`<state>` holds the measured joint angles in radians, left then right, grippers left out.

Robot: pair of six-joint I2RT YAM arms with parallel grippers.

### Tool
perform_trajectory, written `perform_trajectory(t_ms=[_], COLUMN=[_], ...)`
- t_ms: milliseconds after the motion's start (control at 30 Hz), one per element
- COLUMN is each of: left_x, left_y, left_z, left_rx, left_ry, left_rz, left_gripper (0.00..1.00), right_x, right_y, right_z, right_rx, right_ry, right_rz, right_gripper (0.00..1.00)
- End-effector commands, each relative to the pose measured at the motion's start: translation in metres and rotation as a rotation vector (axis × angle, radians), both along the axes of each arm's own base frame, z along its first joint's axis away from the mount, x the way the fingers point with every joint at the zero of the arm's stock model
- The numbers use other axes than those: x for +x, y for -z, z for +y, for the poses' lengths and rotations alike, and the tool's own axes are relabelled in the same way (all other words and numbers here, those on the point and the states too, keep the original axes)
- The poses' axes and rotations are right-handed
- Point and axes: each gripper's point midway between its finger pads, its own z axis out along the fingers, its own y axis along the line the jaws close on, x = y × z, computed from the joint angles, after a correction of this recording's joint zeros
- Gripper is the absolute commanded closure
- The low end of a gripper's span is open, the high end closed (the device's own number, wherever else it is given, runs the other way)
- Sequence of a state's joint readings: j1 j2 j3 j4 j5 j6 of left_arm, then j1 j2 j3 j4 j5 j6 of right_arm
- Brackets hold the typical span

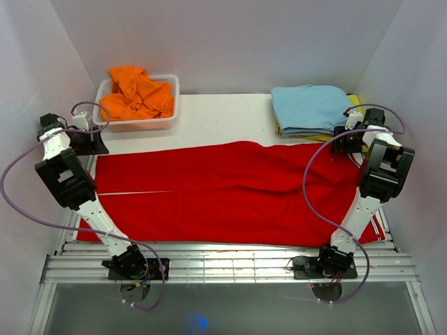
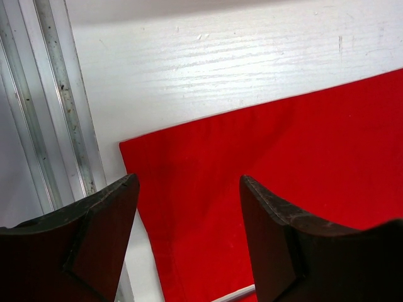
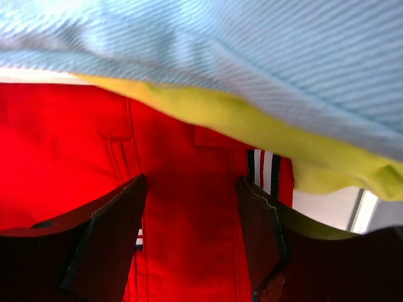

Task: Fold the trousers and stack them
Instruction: Flatten the trousers out, then fold the trousers

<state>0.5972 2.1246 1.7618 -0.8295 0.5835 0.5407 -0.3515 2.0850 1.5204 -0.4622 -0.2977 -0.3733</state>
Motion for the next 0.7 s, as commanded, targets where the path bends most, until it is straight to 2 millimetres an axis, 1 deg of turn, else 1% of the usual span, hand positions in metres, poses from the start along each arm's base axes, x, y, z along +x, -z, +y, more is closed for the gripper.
perform_trajectory(t_ms=[0,67,100,167,200,300,467,567,600,667], left_x=[-0.004,-0.005,-0.006,-0.007,-0.007,-0.006,-0.006,-0.006,-0.006,-0.005], left_y=[-0.006,-0.007,-0.007,-0.007,-0.008,-0.007,-0.006,-0.004,-0.005,-0.006], left_z=[0.010,0.011,0.013,0.013,0.013,0.013,0.011,0.012,0.013,0.016], left_rx=[0.005,0.005,0.010,0.010,0.007,-0.002,-0.016,-0.008,-0.006,-0.002], left_ry=[-0.025,-0.027,-0.028,-0.026,-0.028,-0.028,-0.031,-0.031,-0.032,-0.038], left_rz=[-0.019,-0.020,-0.021,-0.022,-0.023,-0.026,-0.021,-0.017,-0.017,-0.020], left_gripper=[0.24,0.24,0.24,0.24,0.24,0.24,0.24,0.24,0.24,0.24], right_x=[0.018,0.019,0.020,0.022,0.023,0.029,0.033,0.038,0.039,0.040], right_y=[-0.004,-0.012,-0.022,-0.036,-0.047,-0.059,-0.054,-0.044,-0.035,-0.027], right_z=[-0.016,-0.016,-0.015,-0.011,-0.010,-0.009,-0.008,-0.011,-0.010,-0.011], right_rx=[-0.078,-0.075,-0.075,-0.066,-0.074,-0.077,-0.061,-0.074,-0.076,-0.083], right_ry=[0.057,0.065,0.062,0.047,0.038,0.014,0.009,0.019,0.018,0.021], right_rz=[-0.082,-0.104,-0.123,-0.153,-0.177,-0.203,-0.179,-0.167,-0.152,-0.135], right_gripper=[0.34,0.34,0.34,0.34,0.34,0.33,0.34,0.34,0.34,0.34])
